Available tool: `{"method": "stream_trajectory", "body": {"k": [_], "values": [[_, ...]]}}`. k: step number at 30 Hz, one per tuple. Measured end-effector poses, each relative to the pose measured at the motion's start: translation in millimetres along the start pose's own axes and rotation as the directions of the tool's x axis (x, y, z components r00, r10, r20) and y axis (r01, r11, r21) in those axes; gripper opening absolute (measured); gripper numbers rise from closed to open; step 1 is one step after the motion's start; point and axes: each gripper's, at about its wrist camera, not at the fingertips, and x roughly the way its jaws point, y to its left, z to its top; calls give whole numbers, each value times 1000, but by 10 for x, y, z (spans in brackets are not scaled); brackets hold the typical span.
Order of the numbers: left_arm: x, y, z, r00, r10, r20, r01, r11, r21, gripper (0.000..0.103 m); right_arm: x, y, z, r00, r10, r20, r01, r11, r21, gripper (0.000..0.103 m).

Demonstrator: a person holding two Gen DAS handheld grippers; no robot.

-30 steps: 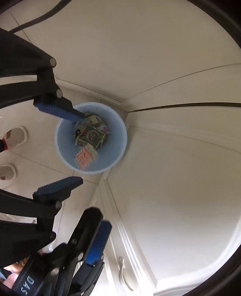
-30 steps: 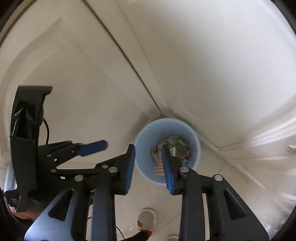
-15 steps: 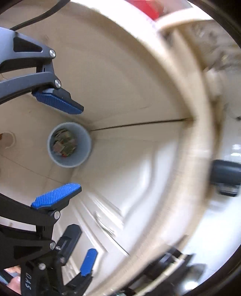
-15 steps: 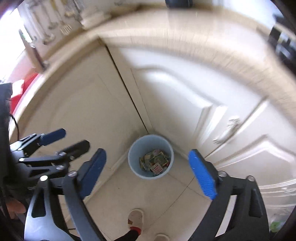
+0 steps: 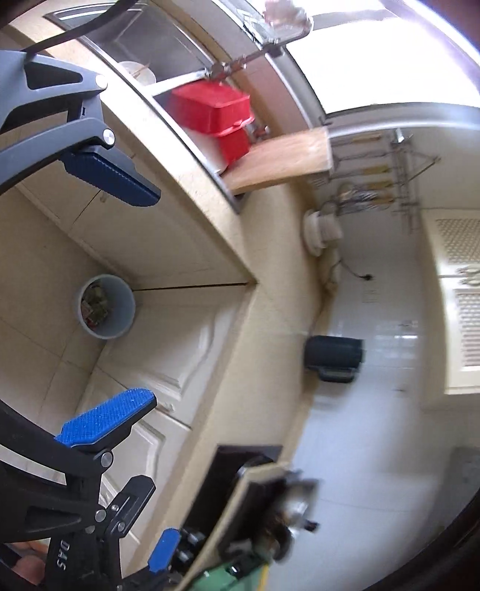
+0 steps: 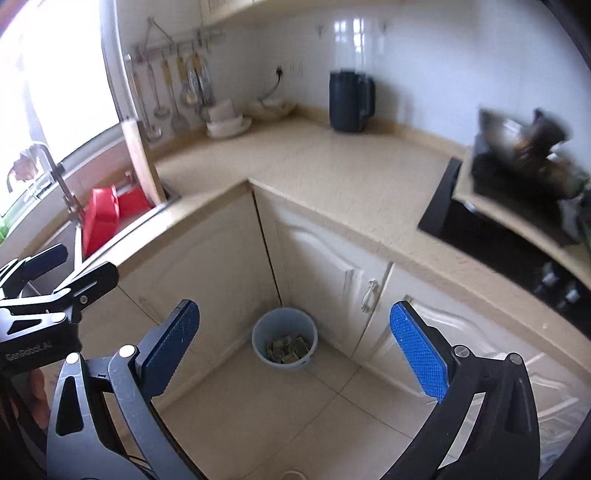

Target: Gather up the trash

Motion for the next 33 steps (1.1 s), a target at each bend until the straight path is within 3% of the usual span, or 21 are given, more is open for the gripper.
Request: {"method": "stream_trajectory", "body": {"k": [5, 9, 11, 16, 22, 25, 28, 33], "values": [[-1238, 196, -332, 995, -19, 102, 12, 998, 63, 100, -873, 267, -138, 993, -54, 104, 53, 999, 13, 103], [-2393, 552, -936, 981, -34, 189, 16, 995, 95, 101, -1592, 641, -477, 976, -115, 183, 107, 993, 49, 103], [-2830, 748, -1214, 978, -85, 191, 68, 993, 93, 101, -1959, 849, -677, 961, -166, 220, 155, 986, 65, 103], [-3818, 1243, -1795, 969, -128, 209, 113, 990, 81, 102, -2772, 1324, -1174, 944, -221, 245, 204, 974, 95, 103], [-5162, 1698, -2562, 940, -157, 304, 132, 986, 102, 102, -3567, 1753, -1599, 922, -257, 289, 241, 966, 92, 103], [-5718, 1920, -2940, 932, -167, 321, 144, 985, 95, 102, -3833, 1930, -1766, 912, -278, 303, 266, 961, 80, 103], [-6023, 2109, -3187, 933, -170, 318, 149, 985, 90, 102, -4005, 2012, -1914, 914, -279, 295, 269, 960, 74, 103], [-6367, 2310, -3638, 950, -152, 273, 136, 988, 77, 102, -4235, 2039, -2146, 922, -281, 265, 272, 960, 69, 103]]}}
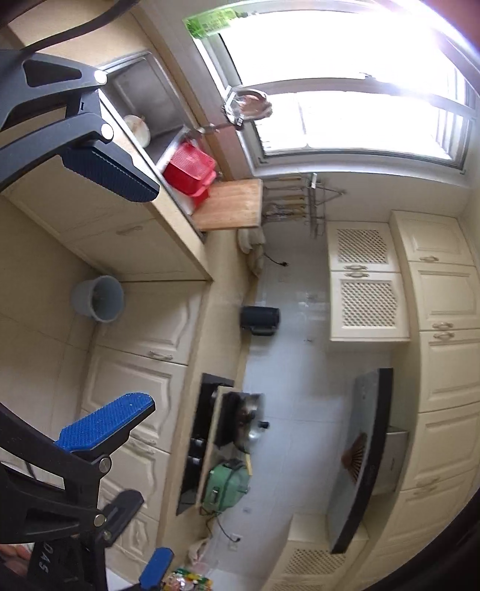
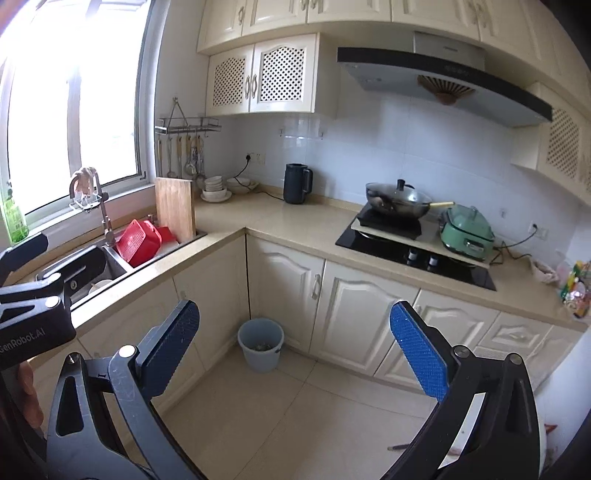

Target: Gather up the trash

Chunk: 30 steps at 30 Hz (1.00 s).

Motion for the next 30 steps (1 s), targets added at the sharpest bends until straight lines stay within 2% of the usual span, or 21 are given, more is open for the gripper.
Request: {"method": "stream_trajectory", "body": {"k": [2, 6, 9, 14, 19, 26, 30], "values": [[-137, 13, -145, 1000, 13, -22, -13, 1000, 3, 102, -114, -45, -74, 1000, 3, -8, -3, 1000, 0, 103], [-508, 46, -374, 999, 43, -14, -43, 999, 6, 102, -385, -140, -266, 999, 32, -11, -32, 999, -5, 103], [-973, 27, -577, 997, 77, 0, -77, 997, -18, 102, -636, -248, -418, 997, 72, 6, -72, 997, -17, 103], [-1459, 77, -865, 996, 85, -16, -85, 996, -16, 102, -1050, -531, -713, 993, 116, 26, -114, 993, -41, 103], [-2167, -269, -1236, 997, 70, -22, -70, 998, 0, 102, -1502, -859, -1054, 988, 150, 25, -149, 988, -39, 103], [-3238, -825, -1570, 994, 104, 17, -104, 994, -26, 102, -2059, -1114, -1241, 981, 181, 69, -178, 983, -41, 103], [-3692, -1123, -1699, 991, 131, 34, -130, 991, -41, 102, -2273, -1162, -1313, 976, 199, 83, -195, 979, -56, 103]]}}
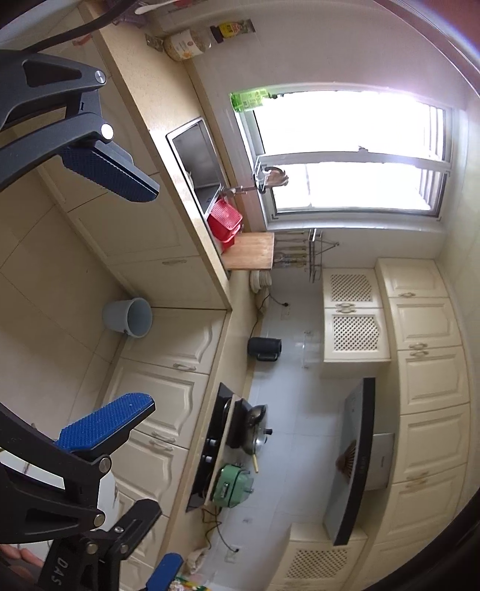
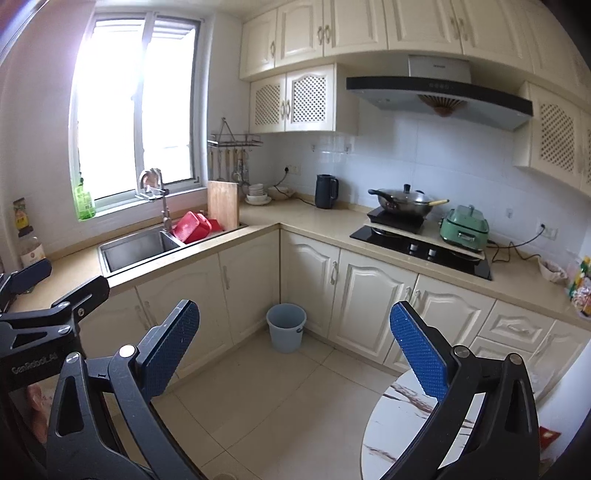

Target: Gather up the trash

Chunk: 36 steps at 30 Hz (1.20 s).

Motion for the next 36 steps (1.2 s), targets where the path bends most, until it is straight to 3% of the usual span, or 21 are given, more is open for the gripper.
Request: {"method": "stream_trajectory", "body": {"k": [9, 15, 28, 36], "values": [[-728, -691, -217, 999, 29, 27, -29, 999, -17, 102, -270, 66, -31, 1000, 5, 31, -4, 1000, -14, 103], [-912, -1110, -259, 997, 62, 41, -61, 998, -30, 102, -358, 93, -51, 999, 3, 41, -3, 1000, -18, 103], [-744, -1452, -262, 997, 46, 62, -45, 999, -18, 102, -396, -1, -47, 998, 12, 55, -11, 1000, -24, 103], [-627, -1438, -285, 998, 28, 65, -27, 1000, -9, 102, -364, 17, -35, 999, 13, 50, -12, 1000, -25, 103]]}}
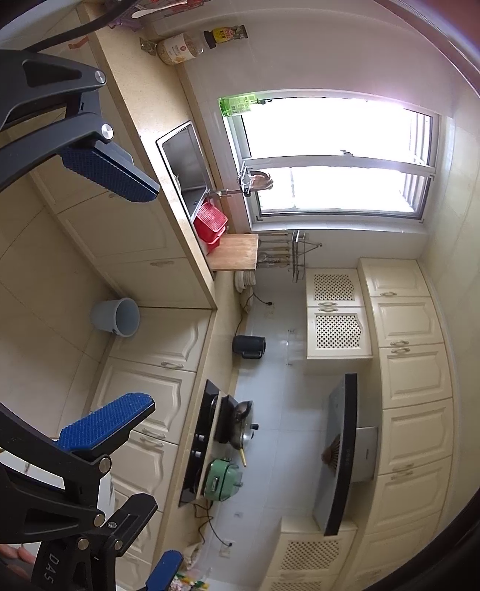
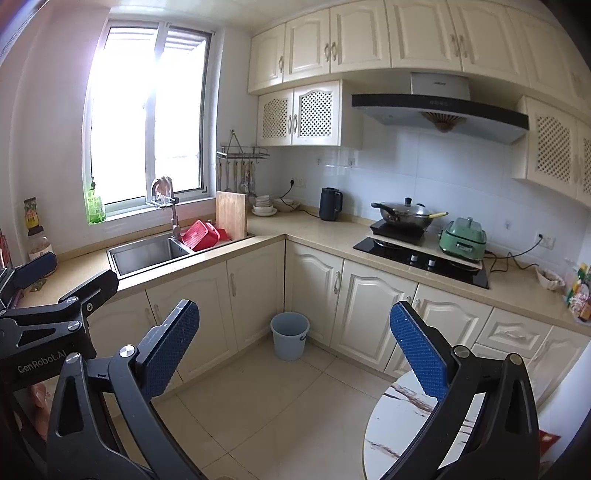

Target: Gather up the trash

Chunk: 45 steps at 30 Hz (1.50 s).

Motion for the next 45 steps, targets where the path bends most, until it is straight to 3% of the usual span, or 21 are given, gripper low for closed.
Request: {"method": "stream_trajectory", "body": {"k": [45], "values": [[414, -288, -71, 1000, 3, -10, -3, 1000, 22, 102, 94, 31, -86, 1000, -9, -23, 10, 1000, 19, 103]]}}
